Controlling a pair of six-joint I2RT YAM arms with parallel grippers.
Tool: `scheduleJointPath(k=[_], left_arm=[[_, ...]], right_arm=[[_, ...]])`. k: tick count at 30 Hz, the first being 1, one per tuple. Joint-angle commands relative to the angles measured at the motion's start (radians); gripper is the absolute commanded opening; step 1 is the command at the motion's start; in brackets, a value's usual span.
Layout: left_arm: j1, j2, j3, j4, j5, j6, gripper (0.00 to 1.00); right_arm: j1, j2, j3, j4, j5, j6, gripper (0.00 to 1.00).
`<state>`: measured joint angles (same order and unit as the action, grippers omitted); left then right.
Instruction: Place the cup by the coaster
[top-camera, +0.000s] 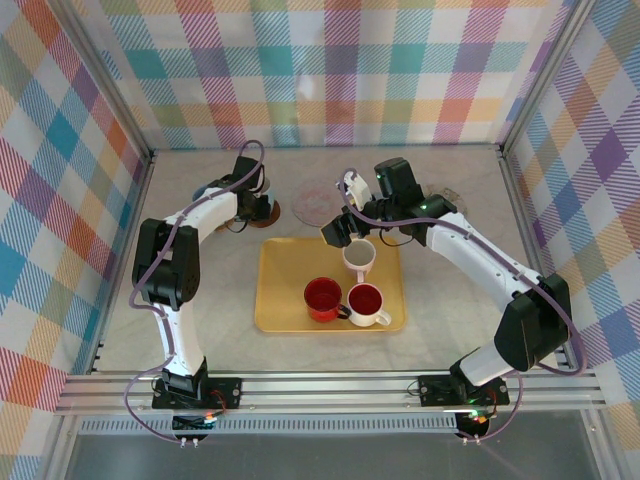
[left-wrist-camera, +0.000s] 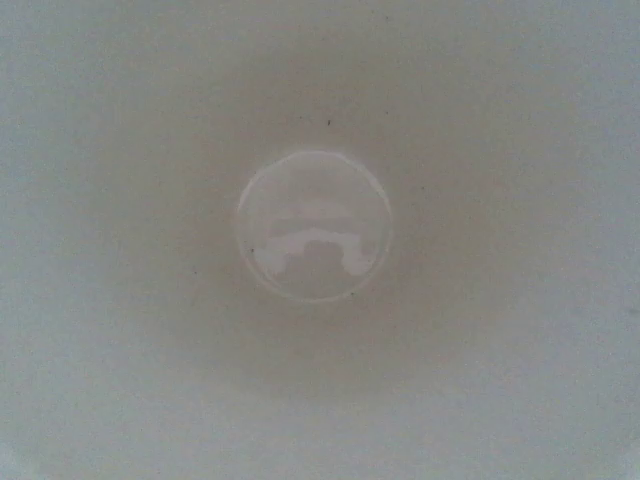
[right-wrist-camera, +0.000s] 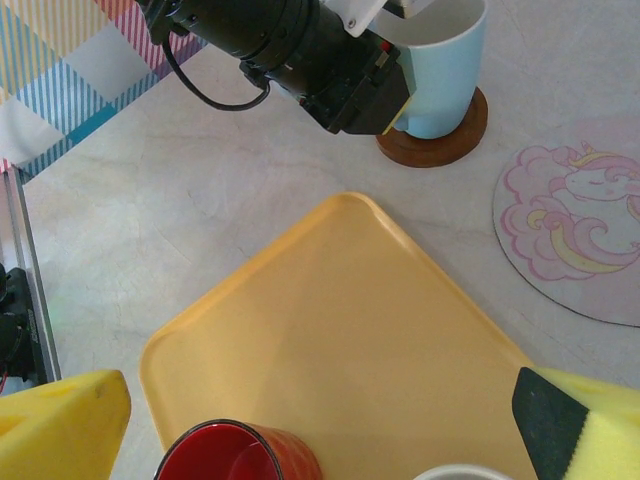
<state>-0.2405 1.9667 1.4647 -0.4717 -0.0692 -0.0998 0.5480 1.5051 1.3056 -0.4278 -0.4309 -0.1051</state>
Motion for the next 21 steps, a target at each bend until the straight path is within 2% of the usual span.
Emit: scheduleJointPath(k=[1, 4, 12, 16, 21], left_arm=[[0.010, 0.004, 0.041, 0.001, -0.030, -0.003, 0.20], [0.010, -0.003, 0.040, 0.001, -0.030, -0.009, 0.26], [0.010, -0.017, 0.041, -0.025, -0.019, -0.003, 0.27], [0.009, -0.036, 0.034, -0.031, -0.014, -0.007, 0.35], [0.009, -0.094, 0.012, -0.047, -0.043, -0.014, 0.54]], right_arm=[[-0.008, -0.009, 0.015, -0.007, 0.000, -0.025, 0.99], [-0.010, -0.016, 0.000, 0.013, 0.006, -0.021, 0.99], [-0.009, -0.026, -0.012, 0.020, 0.009, -0.033, 0.99], [-0.010, -0.029, -0.015, 0.014, -0.004, -0.040, 0.99], [-0.010, -0.035, -0.003, -0.016, -0.006, -0.058, 0.99]])
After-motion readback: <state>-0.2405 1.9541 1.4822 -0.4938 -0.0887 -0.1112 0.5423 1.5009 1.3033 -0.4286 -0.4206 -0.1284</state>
